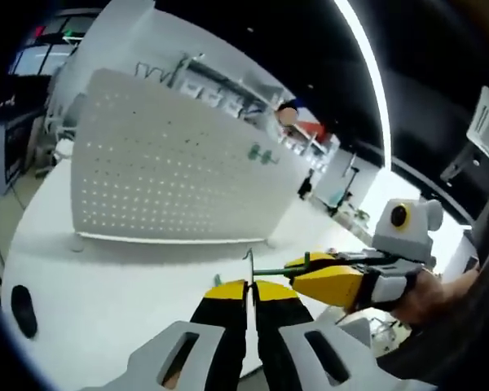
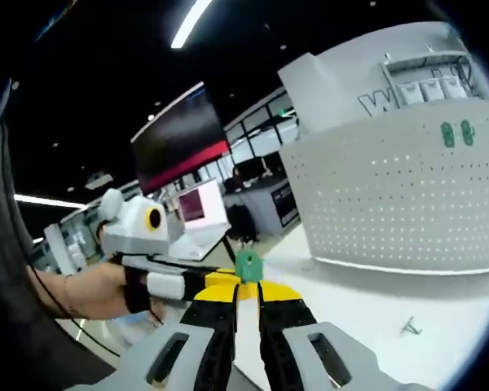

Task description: Insert the hook assembly into the mounting plate slot until the hook locks in place.

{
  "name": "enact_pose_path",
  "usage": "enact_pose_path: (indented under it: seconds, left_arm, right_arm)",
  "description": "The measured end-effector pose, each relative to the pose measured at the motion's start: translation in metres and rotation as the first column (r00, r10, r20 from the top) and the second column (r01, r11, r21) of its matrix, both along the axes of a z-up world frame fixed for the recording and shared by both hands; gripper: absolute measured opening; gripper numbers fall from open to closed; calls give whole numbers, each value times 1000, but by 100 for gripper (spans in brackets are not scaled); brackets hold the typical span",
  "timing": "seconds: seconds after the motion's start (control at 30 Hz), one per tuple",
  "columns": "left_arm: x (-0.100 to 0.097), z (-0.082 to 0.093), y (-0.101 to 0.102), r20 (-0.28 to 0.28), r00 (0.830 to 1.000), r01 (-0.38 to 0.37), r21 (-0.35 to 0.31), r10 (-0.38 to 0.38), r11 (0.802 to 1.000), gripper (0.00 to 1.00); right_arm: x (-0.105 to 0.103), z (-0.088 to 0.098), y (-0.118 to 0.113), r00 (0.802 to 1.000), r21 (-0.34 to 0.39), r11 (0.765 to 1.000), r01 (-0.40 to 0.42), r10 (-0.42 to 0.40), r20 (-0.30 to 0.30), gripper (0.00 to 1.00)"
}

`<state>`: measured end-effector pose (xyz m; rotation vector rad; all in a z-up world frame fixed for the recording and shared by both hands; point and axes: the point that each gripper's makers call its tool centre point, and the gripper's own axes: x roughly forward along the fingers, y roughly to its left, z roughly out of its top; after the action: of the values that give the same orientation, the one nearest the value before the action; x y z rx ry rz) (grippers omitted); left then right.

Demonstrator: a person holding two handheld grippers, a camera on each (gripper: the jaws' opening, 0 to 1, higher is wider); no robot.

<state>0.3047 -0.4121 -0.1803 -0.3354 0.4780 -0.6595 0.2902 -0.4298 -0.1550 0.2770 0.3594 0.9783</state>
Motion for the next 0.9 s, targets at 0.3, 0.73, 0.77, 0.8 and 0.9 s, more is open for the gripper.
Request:
enact_pose_path:
  seconds: [0.3, 0.73, 0.77, 0.8, 0.9]
  left_arm:
    - [1, 5, 8, 102, 995, -14, 149, -2, 989, 1]
    - [-2, 17, -3, 191, 981, 0, 224, -43, 975, 1]
    - [-2, 18, -3, 198, 979, -2, 227, -44, 974, 1]
    - [-2, 19, -3, 203, 978, -4, 227, -43, 974, 1]
    - [-2, 21, -6, 206, 978, -2, 214, -43, 977, 1]
  right_arm:
    - [-1, 4, 6, 1000, 9, 1000, -5, 5, -6, 6]
    - [3, 14, 14, 999, 70, 997, 27, -24, -45, 6]
    - [3, 14, 14, 999, 71, 997, 28, -25, -45, 6]
    - [3, 15, 14, 998, 81, 996, 33, -29, -53, 6]
    - [4, 16, 12, 997, 88, 995, 43, -38, -62, 5]
